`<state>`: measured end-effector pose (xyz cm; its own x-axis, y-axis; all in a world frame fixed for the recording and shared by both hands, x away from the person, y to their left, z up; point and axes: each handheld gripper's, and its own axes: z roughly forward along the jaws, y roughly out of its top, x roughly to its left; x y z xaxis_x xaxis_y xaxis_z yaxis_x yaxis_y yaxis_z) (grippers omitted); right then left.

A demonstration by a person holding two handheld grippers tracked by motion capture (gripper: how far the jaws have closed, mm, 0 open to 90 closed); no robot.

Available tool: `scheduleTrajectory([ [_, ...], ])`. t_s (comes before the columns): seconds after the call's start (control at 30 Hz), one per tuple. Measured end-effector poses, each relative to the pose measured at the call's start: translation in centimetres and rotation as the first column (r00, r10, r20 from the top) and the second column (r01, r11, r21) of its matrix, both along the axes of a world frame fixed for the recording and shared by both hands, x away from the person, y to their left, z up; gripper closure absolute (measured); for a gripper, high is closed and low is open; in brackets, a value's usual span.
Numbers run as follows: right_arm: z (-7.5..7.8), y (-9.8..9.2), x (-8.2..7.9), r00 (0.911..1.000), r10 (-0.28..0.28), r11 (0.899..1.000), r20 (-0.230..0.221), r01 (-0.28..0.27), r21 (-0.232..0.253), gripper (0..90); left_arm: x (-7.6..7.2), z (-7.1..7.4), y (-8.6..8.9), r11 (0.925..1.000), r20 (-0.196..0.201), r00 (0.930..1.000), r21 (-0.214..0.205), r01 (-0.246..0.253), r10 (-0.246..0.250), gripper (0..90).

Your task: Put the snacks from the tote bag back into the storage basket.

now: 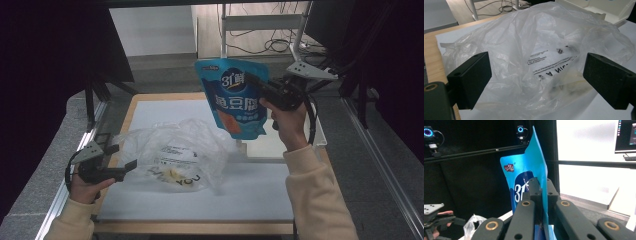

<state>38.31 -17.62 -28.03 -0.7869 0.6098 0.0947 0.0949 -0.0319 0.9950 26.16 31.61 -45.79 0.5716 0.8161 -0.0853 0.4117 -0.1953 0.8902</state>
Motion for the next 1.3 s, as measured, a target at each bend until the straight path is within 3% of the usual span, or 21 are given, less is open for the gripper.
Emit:
scheduleTrajectory([
  [0.87,-0.6,-5.2,2.1,0.9930,-0.118,0.993,-0.006,0.118,-0.011,88.0,0.0,0.0,0.0,1.0000,-0.004,1.0000,-0.001,-0.003,0.003,8.4],
  [1.07,-1.6,-5.6,3.2,0.9901,-0.137,0.990,-0.028,0.137,-0.023,88.0,0.0,-0.1,-0.1,1.0000,-0.007,1.0000,0.007,-0.003,0.003,8.4],
  [1.3,-3.9,-5.9,5.1,0.9854,-0.157,0.988,-0.066,0.155,-0.026,88.0,0.0,-0.1,-0.1,1.0000,-0.007,0.9999,0.002,-0.008,0.008,8.4],
])
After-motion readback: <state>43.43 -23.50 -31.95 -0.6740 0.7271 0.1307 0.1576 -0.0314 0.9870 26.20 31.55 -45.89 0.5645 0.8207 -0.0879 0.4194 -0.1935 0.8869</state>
